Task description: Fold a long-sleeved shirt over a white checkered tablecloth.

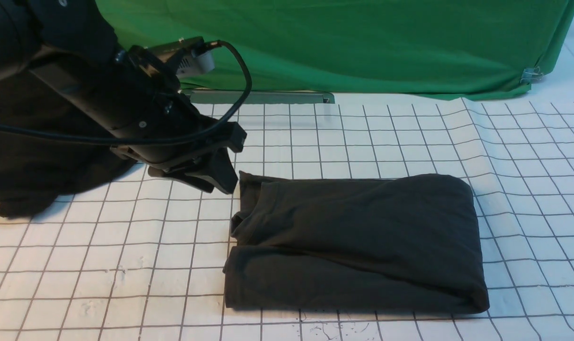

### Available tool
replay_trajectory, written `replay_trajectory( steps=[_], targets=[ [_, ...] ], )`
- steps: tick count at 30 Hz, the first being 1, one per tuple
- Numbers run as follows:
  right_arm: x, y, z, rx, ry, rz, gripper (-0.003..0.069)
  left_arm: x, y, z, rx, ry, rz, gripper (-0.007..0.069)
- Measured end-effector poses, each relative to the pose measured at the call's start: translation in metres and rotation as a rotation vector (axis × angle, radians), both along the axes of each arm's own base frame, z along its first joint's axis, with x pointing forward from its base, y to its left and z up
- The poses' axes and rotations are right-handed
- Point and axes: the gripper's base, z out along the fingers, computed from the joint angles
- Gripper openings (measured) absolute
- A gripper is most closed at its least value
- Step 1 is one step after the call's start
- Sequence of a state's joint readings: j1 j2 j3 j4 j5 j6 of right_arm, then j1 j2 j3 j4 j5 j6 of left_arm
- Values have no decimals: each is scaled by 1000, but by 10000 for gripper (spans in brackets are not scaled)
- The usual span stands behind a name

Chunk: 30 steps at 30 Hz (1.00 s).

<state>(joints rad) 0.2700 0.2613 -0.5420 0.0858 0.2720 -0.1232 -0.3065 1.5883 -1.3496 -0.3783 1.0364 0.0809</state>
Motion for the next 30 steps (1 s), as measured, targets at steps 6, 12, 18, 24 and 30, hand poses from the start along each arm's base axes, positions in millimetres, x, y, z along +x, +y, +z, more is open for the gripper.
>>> replay_trajectory(
  steps=[6,12,18,24,30],
  targets=[
    [0,0,0,1,-2,0,16,-1,0,0,14,-8,-41,163],
    [0,0,0,1,-4,0,34,-3,0,-1,22,8,-62,163],
    [5,1,-13,1,1,-4,51,-7,0,-2,12,57,-54,164],
    [7,-1,-56,-32,34,-37,63,-9,-1,-2,6,83,-57,165],
    [5,-9,-109,-107,95,-162,80,-7,-1,-2,6,70,-48,167]
  ],
)
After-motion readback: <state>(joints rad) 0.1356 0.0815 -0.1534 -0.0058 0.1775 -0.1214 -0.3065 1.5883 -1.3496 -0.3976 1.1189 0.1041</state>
